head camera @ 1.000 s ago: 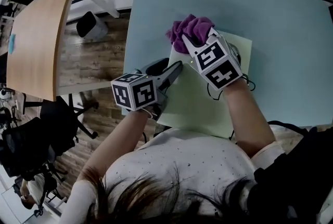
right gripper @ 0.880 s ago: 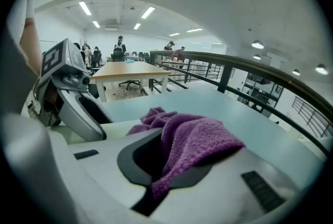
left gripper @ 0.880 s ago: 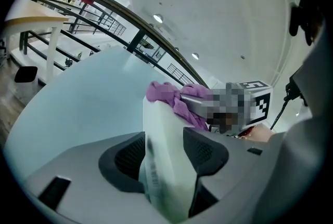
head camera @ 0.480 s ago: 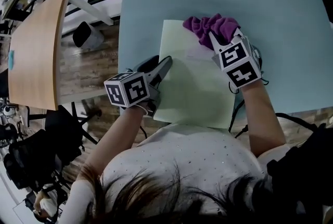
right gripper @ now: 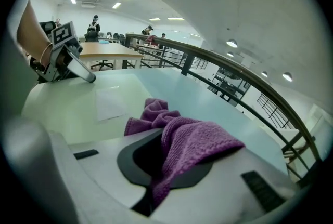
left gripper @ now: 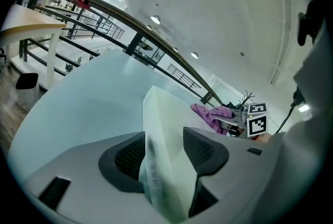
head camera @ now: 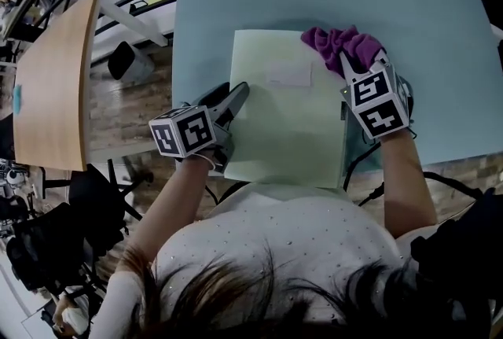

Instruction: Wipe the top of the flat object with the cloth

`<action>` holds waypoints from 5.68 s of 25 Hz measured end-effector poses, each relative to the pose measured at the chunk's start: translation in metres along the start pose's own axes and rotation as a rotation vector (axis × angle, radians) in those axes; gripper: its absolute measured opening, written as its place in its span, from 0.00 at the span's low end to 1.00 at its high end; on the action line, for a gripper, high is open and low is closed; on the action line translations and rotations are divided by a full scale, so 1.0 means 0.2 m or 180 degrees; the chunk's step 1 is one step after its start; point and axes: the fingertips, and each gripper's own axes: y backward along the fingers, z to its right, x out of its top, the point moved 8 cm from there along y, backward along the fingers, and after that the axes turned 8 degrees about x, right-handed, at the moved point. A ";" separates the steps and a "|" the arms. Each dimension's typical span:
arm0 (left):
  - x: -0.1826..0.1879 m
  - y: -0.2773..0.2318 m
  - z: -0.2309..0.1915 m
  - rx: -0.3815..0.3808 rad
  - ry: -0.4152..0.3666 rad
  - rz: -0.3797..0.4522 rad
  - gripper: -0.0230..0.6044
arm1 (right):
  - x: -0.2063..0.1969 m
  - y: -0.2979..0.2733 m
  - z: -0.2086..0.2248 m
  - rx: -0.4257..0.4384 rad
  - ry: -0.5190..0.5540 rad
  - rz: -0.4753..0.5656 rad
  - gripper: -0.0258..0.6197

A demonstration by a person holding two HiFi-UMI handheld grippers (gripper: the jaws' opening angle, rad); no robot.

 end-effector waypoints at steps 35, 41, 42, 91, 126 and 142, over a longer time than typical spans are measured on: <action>0.00 0.03 0.01 0.0223 -0.0023 0.0062 0.39 | 0.47 -0.29 -0.56 0.0882 0.0662 0.0227 0.05; -0.02 0.05 0.00 0.0243 -0.0166 0.0079 0.40 | 0.29 -0.18 -0.47 0.0532 0.0477 0.0039 0.05; -0.02 0.05 0.00 0.0250 -0.0216 0.0079 0.39 | 0.27 -0.16 -0.45 0.0483 0.0438 0.0006 0.05; -0.02 0.07 -0.11 0.0014 -0.0146 0.0066 0.38 | 0.33 -0.12 -0.83 0.0846 -0.0192 0.0180 0.05; -0.01 0.13 -0.15 -0.0420 -0.0873 0.0483 0.36 | 0.64 0.38 -0.99 0.1306 -0.1250 0.1533 0.05; -0.02 0.12 -0.13 -0.0379 -0.0924 0.0538 0.36 | 0.24 0.05 -1.03 0.0261 -0.0767 -0.0178 0.05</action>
